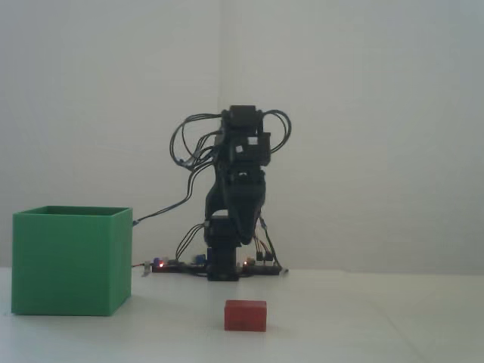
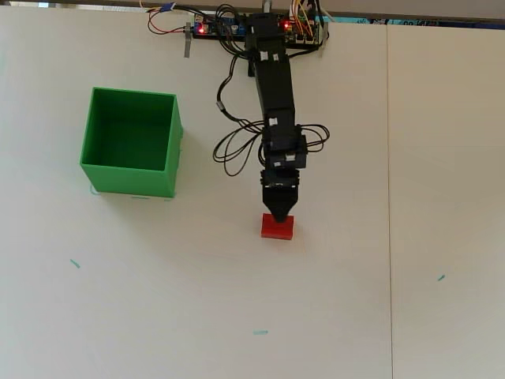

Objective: Grasp a red block and put it in the green bin.

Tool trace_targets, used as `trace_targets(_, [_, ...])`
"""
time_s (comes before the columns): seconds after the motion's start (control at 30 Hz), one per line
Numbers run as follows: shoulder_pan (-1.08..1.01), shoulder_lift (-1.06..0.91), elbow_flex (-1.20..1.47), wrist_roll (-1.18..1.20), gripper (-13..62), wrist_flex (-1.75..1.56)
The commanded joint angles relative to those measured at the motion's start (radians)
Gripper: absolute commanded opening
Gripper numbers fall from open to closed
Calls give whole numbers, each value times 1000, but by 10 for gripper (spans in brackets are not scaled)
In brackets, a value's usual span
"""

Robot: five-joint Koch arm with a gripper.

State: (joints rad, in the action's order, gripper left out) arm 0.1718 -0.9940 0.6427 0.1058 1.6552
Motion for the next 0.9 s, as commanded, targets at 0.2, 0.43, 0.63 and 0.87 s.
trace_targets(0.2, [28, 40, -41, 43, 351, 34])
trace_targets(0.43, [78, 106, -80, 44, 351, 51])
trace_targets(0.63, [74, 132, -135, 43, 350, 51])
trace_targets(0.87, [38, 184, -187, 43, 350, 51])
